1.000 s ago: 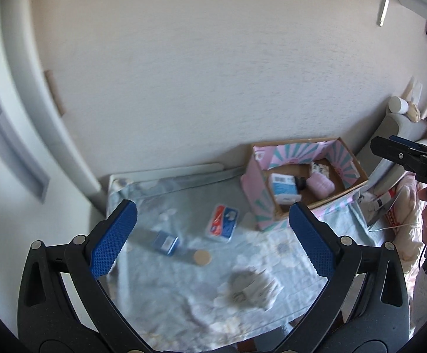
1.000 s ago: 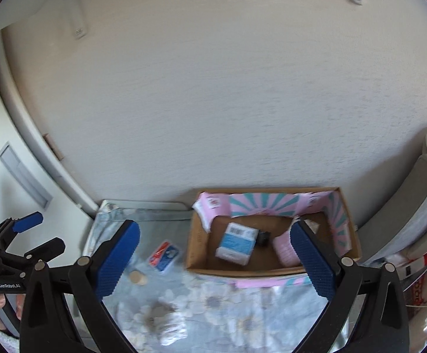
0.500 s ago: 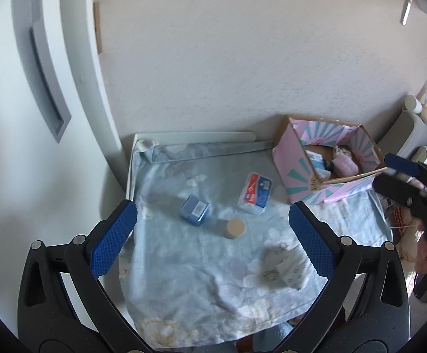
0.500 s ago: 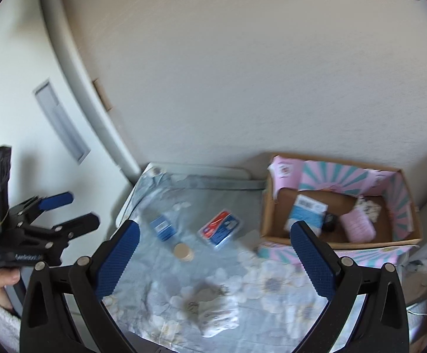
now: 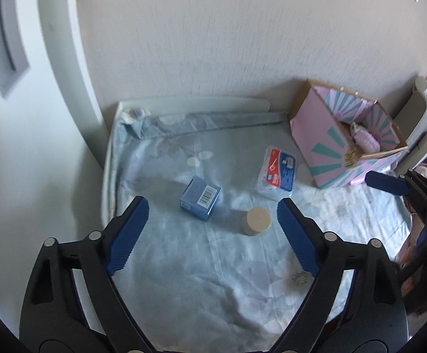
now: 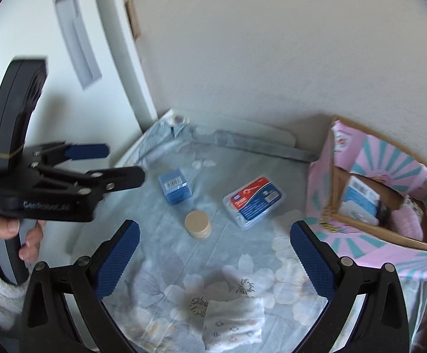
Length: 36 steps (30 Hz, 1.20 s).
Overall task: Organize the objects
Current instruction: 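Move both tools back over the remaining items on the bed, then grasp the blue barcode box with left gripper while right gripper grasps the beige jar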
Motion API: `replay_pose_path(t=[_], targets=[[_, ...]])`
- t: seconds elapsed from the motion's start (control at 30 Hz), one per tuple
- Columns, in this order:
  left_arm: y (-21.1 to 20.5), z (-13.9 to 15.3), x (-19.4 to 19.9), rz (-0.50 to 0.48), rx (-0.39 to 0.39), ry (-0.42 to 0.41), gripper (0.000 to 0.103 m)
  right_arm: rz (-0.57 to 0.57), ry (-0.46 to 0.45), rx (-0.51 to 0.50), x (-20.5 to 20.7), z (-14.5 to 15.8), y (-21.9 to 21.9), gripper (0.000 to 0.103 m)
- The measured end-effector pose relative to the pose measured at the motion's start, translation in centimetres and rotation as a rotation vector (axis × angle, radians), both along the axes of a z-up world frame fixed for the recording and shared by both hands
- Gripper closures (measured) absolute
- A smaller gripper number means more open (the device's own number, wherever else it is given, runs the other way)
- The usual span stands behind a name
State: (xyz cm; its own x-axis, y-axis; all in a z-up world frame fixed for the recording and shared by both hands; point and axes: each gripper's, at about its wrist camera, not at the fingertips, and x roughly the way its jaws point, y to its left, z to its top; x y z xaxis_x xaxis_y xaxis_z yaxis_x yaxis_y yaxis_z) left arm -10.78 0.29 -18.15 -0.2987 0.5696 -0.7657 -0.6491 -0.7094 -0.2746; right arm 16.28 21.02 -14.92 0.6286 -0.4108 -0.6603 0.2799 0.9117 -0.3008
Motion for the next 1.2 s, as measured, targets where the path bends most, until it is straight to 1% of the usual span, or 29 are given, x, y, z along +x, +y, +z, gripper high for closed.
replay_pose_path(t=[0.07,0.1,0.17,0.2,0.23,0.27,0.33,0.43,0.5,0.53,0.57,0.6,0.7,0.73,0.83,0.87,0.9,0.93,1.0,1.07,1.2], targets=[[0.7,-1.5,-0.5,-0.006,-0.011,-0.013,0.021,0.003,0.03,-0.004,1.0,-1.6,-0.3,0.005],[1.0,-2.1,-0.8,-0.007,-0.016,-0.018,0.022,0.007,0.046,0.001,1.5,-2.4,-0.5,0.009],[1.5,-3.3,-1.2,-0.01,-0.022,-0.033,0.022,0.01,0.067,0.011,2.3,-3.6,-0.7,0.012],[1.7,-3.9,-1.5,-0.008,-0.024,-0.041,0.023,0.009,0.077,0.012,2.7,-4.1,-0.9,0.016],[1.9,-4.4,-1.6,-0.007,-0.025,-0.049,0.026,0.009,0.097,0.012,3.3,-5.0,-1.1,0.02],[2.1,-5.0,-1.9,-0.009,-0.028,-0.061,0.03,0.008,0.105,0.012,3.6,-5.4,-1.2,0.022],[2.4,-5.9,-2.3,-0.007,-0.034,-0.074,0.032,0.005,0.118,0.011,4.2,-6.3,-1.5,0.027],[3.0,-6.9,-2.7,-0.01,-0.034,-0.081,0.035,-0.011,0.132,-0.003,5.2,-7.3,-2.1,0.029],[3.3,-7.4,-2.9,-0.014,-0.035,-0.08,0.035,-0.016,0.133,-0.003,5.7,-7.7,-2.5,0.03],[3.4,-7.6,-3.0,-0.014,-0.036,-0.08,0.037,-0.016,0.132,0.001,5.9,-7.9,-2.7,0.033],[3.6,-7.8,-3.2,-0.017,-0.035,-0.084,0.04,-0.016,0.136,0.008,6.2,-8.2,-3.0,0.034],[3.7,-7.9,-3.3,-0.016,-0.033,-0.086,0.042,-0.016,0.138,0.01,6.3,-8.3,-3.0,0.037],[4.0,-8.2,-3.4,-0.022,-0.036,-0.085,0.046,-0.011,0.145,0.013,6.7,-8.7,-3.1,0.041],[4.1,-8.3,-3.4,-0.023,-0.038,-0.084,0.049,-0.01,0.143,0.01,6.8,-8.8,-3.0,0.043],[4.3,-8.5,-3.5,-0.023,-0.038,-0.081,0.052,-0.009,0.135,-0.001,6.9,-8.9,-3.0,0.046],[4.2,-8.5,-3.5,-0.022,-0.032,-0.082,0.054,-0.009,0.131,-0.003,6.9,-8.9,-3.0,0.047],[4.2,-8.5,-3.6,-0.019,-0.027,-0.083,0.057,-0.009,0.131,0.0,7.0,-8.9,-3.1,0.053],[4.2,-8.5,-3.7,-0.017,-0.024,-0.085,0.057,-0.009,0.135,0.008,7.0,-9.0,-3.2,0.061],[4.3,-8.5,-3.7,-0.018,-0.024,-0.084,0.057,-0.009,0.141,0.019,7.1,-9.1,-3.4,0.069],[4.2,-8.4,-3.6,-0.023,-0.028,-0.079,0.057,-0.006,0.141,0.027,7.2,-9.2,-3.4,0.071],[4.2,-8.4,-3.6,-0.023,-0.027,-0.079,0.057,-0.005,0.139,0.025,7.2,-9.1,-3.4,0.071]])
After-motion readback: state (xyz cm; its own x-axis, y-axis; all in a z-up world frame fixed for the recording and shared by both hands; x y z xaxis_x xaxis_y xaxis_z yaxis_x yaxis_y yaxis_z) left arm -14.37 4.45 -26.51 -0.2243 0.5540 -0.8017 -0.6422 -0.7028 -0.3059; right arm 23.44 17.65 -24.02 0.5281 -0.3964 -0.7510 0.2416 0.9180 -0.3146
